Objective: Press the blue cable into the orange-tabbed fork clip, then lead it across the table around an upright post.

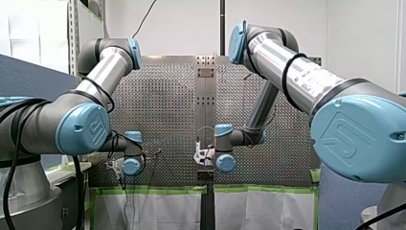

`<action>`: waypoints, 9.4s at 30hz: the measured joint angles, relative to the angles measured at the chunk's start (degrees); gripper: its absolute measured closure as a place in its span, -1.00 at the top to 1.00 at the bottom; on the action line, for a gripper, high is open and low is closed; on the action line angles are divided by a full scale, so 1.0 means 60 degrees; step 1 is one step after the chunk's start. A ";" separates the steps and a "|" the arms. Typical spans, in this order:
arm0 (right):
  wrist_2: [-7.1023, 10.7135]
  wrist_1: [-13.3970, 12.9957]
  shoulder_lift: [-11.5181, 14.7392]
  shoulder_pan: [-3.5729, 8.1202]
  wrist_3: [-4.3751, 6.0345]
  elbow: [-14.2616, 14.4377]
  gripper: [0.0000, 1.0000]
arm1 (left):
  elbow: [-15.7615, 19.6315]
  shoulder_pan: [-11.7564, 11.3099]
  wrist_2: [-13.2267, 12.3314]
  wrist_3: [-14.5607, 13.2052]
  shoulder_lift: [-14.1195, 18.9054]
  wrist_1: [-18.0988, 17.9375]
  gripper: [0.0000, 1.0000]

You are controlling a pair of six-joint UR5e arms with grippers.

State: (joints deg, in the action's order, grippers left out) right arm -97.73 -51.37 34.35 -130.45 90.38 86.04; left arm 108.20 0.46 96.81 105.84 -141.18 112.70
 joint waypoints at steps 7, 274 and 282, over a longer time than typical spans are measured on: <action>0.0014 0.0030 -0.0016 0.0169 0.0010 -0.0289 -1.00 | -0.0557 0.0008 -0.0052 -0.0105 0.0000 0.0559 -1.00; 0.0093 0.1864 0.0702 0.0652 -0.0106 -0.0690 -1.00 | -0.0588 0.3201 0.2484 -0.2575 0.2360 0.3947 -1.00; 0.0137 0.2456 0.1337 0.0662 -0.0078 -0.0693 -1.00 | -0.0591 0.3402 0.2669 -0.2594 0.3014 0.4604 -1.00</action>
State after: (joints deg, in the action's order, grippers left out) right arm -96.90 -36.63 42.37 -126.47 89.92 81.89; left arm 104.66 20.88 112.83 90.28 -123.10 140.32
